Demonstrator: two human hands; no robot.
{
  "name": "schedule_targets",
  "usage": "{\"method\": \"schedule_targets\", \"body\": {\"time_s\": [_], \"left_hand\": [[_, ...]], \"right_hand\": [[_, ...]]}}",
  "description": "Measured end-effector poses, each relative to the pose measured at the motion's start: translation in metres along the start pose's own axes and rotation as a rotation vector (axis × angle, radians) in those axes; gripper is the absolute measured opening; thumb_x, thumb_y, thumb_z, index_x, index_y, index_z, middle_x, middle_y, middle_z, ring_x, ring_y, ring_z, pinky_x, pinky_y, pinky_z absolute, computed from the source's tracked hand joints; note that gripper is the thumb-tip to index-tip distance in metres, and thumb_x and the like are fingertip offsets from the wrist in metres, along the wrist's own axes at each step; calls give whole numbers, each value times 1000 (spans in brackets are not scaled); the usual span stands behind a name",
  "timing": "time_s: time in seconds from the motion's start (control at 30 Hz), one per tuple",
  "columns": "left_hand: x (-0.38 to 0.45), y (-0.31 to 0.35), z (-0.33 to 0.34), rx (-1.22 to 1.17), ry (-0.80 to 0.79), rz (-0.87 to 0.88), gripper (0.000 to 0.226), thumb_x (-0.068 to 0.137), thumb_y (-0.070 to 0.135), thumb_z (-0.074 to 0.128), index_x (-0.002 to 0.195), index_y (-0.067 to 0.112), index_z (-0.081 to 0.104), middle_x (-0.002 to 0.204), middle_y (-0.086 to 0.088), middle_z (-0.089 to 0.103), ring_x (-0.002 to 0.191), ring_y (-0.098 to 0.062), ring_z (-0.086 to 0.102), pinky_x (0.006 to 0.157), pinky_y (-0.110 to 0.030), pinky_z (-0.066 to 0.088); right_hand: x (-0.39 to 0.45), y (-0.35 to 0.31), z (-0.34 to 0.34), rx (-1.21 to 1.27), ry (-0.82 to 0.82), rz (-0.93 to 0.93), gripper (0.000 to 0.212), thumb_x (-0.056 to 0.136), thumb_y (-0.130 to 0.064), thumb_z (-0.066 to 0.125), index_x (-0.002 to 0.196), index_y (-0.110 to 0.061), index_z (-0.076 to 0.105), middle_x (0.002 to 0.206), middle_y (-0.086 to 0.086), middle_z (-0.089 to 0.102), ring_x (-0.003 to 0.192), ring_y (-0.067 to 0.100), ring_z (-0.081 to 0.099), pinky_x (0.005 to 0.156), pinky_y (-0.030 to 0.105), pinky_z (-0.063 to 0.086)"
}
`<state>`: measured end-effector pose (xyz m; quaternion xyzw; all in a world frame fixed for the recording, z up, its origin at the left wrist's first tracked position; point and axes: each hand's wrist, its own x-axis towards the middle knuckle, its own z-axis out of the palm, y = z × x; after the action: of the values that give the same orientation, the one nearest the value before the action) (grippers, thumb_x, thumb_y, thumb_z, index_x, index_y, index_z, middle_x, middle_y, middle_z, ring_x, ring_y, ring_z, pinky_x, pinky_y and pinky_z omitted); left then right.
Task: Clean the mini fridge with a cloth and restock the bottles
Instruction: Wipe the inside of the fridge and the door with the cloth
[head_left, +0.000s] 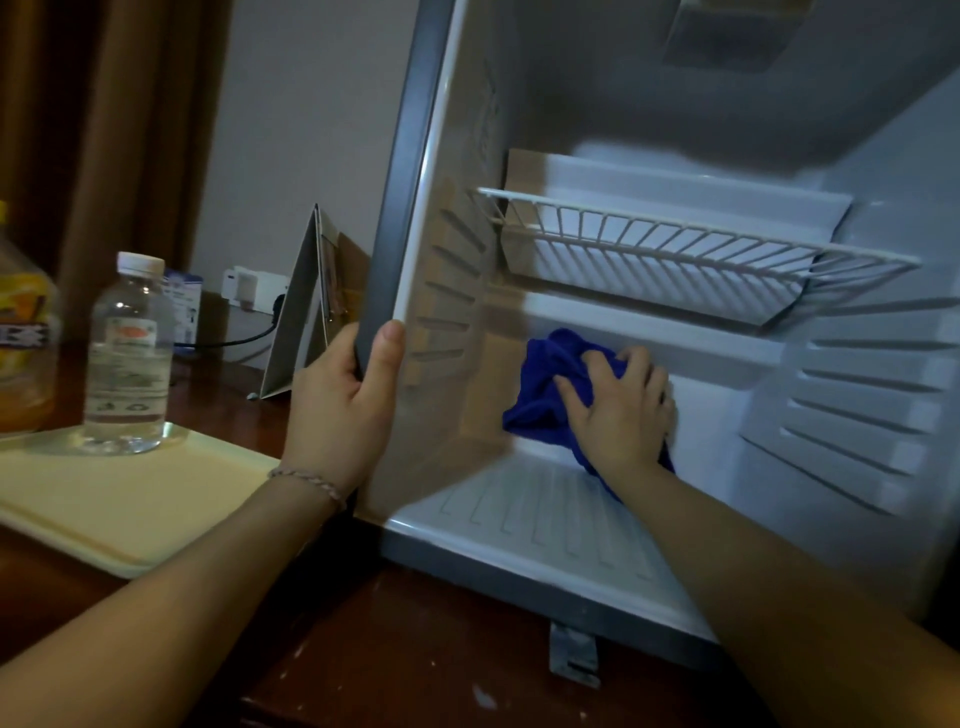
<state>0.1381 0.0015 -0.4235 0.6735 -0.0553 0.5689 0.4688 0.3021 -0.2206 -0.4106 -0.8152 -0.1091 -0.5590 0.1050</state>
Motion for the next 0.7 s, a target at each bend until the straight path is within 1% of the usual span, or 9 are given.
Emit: {"method": "schedule_targets", "body": {"time_s": [0.03, 0.13, 0.2, 0.3, 0.4, 0.5, 0.57, 0.63, 0.7], "left_hand": [[0, 0, 0, -2, 0, 3, 35, 94, 54, 41, 72, 28, 48, 66, -1, 56, 59, -11, 54, 50, -15, 40], [1, 1, 0, -2, -3, 16, 35, 95, 48, 43, 70, 24, 45, 62, -1, 51, 54, -3, 48, 52, -10, 40], [1, 2, 0, -6, -6, 31, 34, 97, 44, 44, 70, 24, 45, 61, 0, 51, 54, -1, 49, 52, -9, 40], [1, -1, 0, -12, -5, 36, 36, 97, 45, 44, 69, 23, 44, 59, 0, 49, 53, -3, 48, 51, -11, 40], [1, -2, 0, -7, 3, 42, 37, 96, 48, 44, 67, 25, 42, 58, 2, 47, 52, -3, 46, 51, -12, 38], [0, 0, 0, -11, 9, 54, 35, 98, 44, 46, 67, 29, 41, 56, 7, 45, 52, 0, 47, 51, -10, 37], [0, 2, -1, -22, 0, 55, 33, 97, 45, 45, 68, 29, 43, 57, 6, 48, 53, 1, 49, 52, -10, 38], [0, 4, -2, -26, -18, 52, 31, 95, 46, 44, 70, 28, 45, 59, 5, 50, 54, 3, 51, 52, -9, 40], [0, 6, -3, -22, -12, 58, 30, 97, 42, 46, 70, 29, 45, 60, 6, 50, 55, 5, 51, 53, -7, 39]], "right_hand": [[1, -7, 2, 6, 6, 5, 40, 92, -55, 55, 114, -22, 61, 114, 15, 49, 99, 38, 48, 81, 50, 44], [4, -26, 10, 23, 9, 9, 39, 91, -55, 56, 113, -23, 62, 113, 15, 50, 99, 38, 49, 81, 49, 44], [6, -40, 15, 20, -8, -12, 39, 91, -55, 57, 113, -23, 62, 113, 15, 50, 99, 38, 49, 81, 49, 44], [7, -62, 22, -3, -42, -18, 38, 89, -51, 58, 115, -23, 60, 116, 17, 50, 101, 40, 49, 80, 51, 43], [7, -68, 22, -24, -124, -35, 37, 90, -47, 58, 119, -24, 57, 122, 16, 46, 107, 40, 45, 84, 52, 41], [7, -64, 17, -48, -191, -114, 39, 92, -50, 55, 122, -25, 55, 126, 14, 44, 110, 39, 43, 86, 53, 41], [4, -62, 12, -70, -258, -162, 41, 94, -53, 53, 125, -27, 53, 131, 13, 42, 114, 39, 42, 88, 53, 41], [-1, -61, 9, -124, -336, -222, 42, 95, -57, 49, 126, -29, 51, 134, 11, 38, 116, 38, 40, 87, 52, 40], [-4, -59, 7, -165, -410, -295, 40, 95, -59, 46, 123, -30, 50, 136, 10, 35, 117, 37, 38, 84, 52, 41]]}}
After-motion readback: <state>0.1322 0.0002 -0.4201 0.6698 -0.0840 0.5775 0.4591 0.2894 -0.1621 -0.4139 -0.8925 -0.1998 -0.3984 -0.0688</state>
